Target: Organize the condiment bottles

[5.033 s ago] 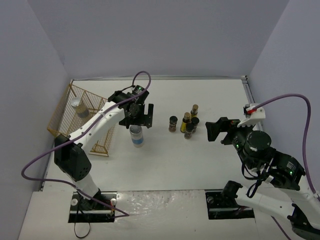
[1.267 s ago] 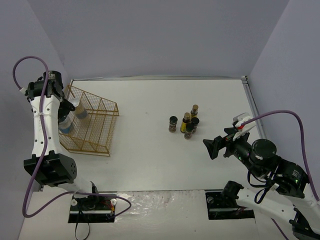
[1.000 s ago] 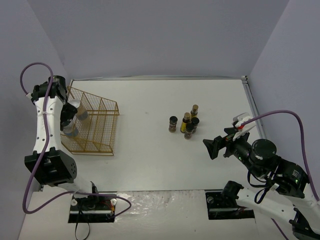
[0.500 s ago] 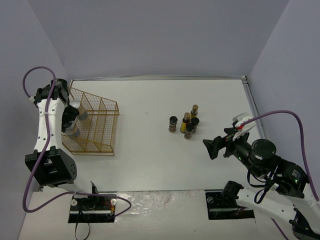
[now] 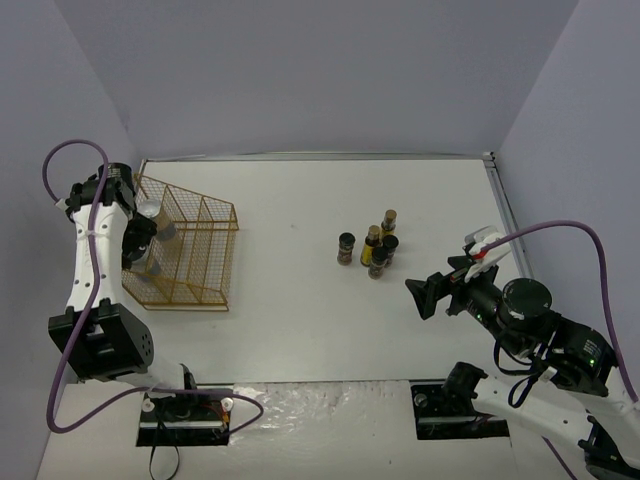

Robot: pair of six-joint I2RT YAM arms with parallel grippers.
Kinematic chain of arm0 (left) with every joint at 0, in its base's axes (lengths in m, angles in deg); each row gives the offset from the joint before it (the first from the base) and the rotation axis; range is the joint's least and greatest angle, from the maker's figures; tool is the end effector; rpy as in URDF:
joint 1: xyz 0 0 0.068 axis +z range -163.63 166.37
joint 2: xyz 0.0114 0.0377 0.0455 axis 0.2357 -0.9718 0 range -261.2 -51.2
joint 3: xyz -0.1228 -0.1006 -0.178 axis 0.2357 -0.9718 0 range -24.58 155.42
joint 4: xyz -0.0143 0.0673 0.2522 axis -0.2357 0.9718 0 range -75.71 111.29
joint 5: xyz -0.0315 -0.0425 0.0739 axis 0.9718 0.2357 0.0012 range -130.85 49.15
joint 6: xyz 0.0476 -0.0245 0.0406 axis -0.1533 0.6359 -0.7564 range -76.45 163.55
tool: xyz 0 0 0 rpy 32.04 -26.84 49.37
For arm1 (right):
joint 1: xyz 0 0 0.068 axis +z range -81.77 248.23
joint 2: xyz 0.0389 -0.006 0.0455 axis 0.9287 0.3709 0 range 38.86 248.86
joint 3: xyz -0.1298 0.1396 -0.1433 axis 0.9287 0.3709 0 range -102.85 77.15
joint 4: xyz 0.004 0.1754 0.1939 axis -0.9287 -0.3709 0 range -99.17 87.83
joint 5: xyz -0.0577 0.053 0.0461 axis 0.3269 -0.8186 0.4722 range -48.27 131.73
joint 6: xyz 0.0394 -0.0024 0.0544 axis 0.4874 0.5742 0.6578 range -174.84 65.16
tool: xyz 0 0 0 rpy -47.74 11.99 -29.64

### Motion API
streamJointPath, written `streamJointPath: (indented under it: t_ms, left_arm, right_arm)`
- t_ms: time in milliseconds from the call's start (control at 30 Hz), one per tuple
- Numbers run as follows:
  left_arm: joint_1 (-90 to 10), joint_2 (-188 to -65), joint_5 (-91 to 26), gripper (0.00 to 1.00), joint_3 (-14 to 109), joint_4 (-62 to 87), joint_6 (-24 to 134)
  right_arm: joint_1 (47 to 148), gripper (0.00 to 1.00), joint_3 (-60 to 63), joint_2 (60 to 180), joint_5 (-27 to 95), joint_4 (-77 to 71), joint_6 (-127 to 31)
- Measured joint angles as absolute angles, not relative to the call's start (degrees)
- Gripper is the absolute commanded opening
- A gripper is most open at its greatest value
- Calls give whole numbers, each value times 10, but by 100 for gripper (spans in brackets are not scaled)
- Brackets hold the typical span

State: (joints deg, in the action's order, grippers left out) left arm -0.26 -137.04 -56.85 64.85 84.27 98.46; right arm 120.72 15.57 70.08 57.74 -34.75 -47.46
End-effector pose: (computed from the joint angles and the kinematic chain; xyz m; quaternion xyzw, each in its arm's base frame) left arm 0.2829 0.0825 0.3016 -0.5676 0.7863 0.0555 0.2377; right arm 0.0916 0.0951 0.4026 -0.1846 0.6961 0.2556 0.6450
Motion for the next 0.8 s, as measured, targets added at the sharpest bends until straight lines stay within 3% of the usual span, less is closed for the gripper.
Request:
streamJointPath:
  t_ms: [200, 433, 800]
  left_arm:
    - [-1, -1364, -565, 75, 646, 835, 985]
    - [-1, -1360, -560, 77, 646, 832, 985]
    - [-1, -1309, -509, 92, 649, 830, 976]
  right_arm:
    - [1207, 100, 156, 701, 577, -347, -475]
    - [1207, 100, 156, 694, 577, -347, -475]
    - [1207, 100, 156, 688, 577, -347, -475]
